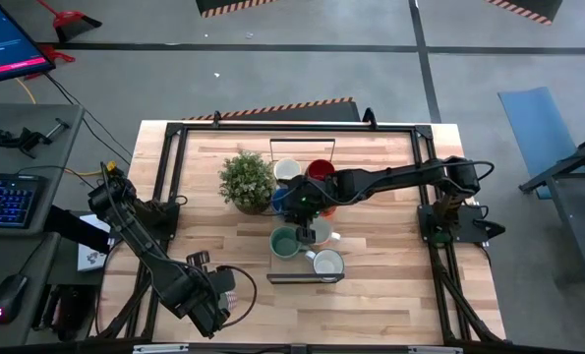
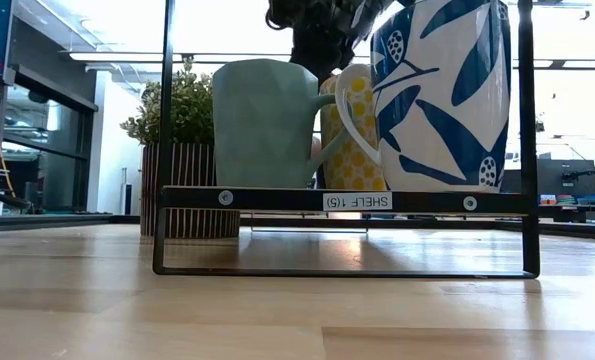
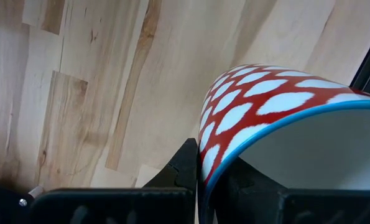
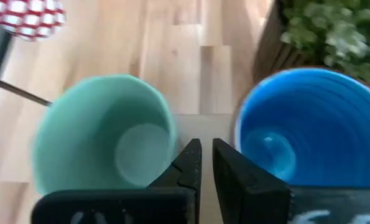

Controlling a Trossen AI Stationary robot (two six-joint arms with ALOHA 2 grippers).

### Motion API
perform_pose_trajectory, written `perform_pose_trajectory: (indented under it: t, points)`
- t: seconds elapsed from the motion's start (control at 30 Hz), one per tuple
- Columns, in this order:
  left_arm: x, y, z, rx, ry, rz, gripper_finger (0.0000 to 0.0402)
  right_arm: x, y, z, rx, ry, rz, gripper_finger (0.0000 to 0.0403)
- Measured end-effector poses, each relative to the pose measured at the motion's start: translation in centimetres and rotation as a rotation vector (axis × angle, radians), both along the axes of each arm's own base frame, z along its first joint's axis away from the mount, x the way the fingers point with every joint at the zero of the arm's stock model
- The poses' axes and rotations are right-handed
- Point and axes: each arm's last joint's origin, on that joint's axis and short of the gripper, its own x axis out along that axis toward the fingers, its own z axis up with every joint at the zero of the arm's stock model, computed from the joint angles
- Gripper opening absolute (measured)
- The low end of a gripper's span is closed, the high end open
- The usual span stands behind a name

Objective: Place coffee mugs
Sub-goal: Put the patterned red mug on the shelf

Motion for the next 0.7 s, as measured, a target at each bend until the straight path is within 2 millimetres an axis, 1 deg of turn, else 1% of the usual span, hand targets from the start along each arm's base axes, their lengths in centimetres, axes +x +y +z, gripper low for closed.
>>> perform_pose_trajectory:
  t: [0.1, 0.27, 0.37, 0.43, 0.5, 0.7]
  points:
    - [0.0, 0.0, 0.0, 0.000, 0.000, 0.000, 0.0011, 0.3, 0.7, 0.3, 0.023, -0.042, 0.033, 0.0018]
    - [0.0, 0.0, 0.0, 0.000, 0.000, 0.000, 0.0011, 0.6, 2.6, 2.1, 0.050, -0.094, 0.099, 0.0015]
    - [0.0, 0.0, 0.0, 0.000, 0.000, 0.000, 0.0011, 0.4, 4.1, 2.2, 0.049, -0.090, 0.134, 0.0003]
    - [0.0, 0.0, 0.0, 0.000, 0.000, 0.000, 0.0011, 0.3, 4.8, 2.1, 0.042, -0.087, 0.139, 0.0003]
    - [0.0, 0.0, 0.0, 0.001, 0.000, 0.000, 0.0011, 0.1, 5.1, 1.8, 0.031, -0.074, 0.123, 0.0003]
    - [0.0, 0.0, 0.0, 0.011, -0.011, 0.001, 0.0011, 0.2, 4.8, 1.2, 0.011, -0.050, 0.089, 0.0001]
